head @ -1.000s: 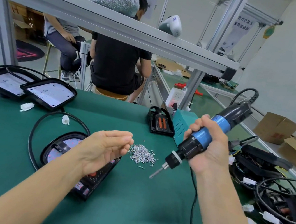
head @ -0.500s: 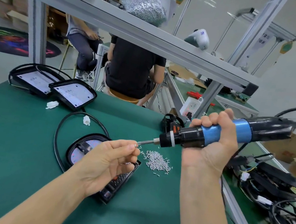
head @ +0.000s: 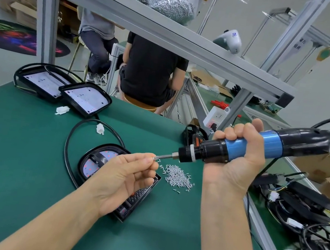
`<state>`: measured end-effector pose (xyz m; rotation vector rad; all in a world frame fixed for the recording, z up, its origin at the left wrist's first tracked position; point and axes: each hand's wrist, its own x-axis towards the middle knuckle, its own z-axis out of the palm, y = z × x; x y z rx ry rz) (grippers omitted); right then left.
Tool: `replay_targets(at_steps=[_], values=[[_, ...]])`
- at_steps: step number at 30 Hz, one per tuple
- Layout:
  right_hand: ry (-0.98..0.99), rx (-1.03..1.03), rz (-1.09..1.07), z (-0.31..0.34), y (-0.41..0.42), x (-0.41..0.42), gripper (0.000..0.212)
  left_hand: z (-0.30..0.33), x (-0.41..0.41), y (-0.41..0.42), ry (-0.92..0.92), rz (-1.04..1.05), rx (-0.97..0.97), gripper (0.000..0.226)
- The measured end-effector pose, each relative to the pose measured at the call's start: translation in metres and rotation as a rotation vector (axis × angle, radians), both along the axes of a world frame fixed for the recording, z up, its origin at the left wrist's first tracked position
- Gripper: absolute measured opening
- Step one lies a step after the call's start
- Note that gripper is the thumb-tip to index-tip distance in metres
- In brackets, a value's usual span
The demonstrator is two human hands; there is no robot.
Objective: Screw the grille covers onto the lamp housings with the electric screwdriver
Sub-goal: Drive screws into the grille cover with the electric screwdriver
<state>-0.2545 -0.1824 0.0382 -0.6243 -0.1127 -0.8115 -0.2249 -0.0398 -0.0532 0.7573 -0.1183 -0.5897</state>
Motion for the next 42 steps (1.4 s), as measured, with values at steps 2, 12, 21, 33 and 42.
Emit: replay_targets(at_steps=[2, 12, 21, 33, 42], values=[[0.003, -0.003, -0.004, -0.001, -0.001, -0.001, 0.022, 0.0, -0.001, -0.001, 0.019, 0.007, -0.02, 0.013], [-0.071, 0.041, -0.025, -0.01, -0.001, 0.002, 0.019, 0.001, -0.004, -0.007, -0.027, 0.126, -0.052, 0.014], [0.079, -0.106, 0.205, -0.023, -0.008, -0.002, 0.041, 0.003, 0.01, 0.004, -0.116, 0.306, -0.025, 0.017], [0.058, -0.018, 0.154, -0.03, 0.002, 0.007, 0.042, -0.011, 0.016, 0.017, -0.242, 0.33, 0.208, 0.019], [0.174, -0.264, 0.051, -0.046, -0.017, 0.001, 0.045, -0.03, 0.042, 0.059, -0.67, 0.313, 1.204, 0.097]])
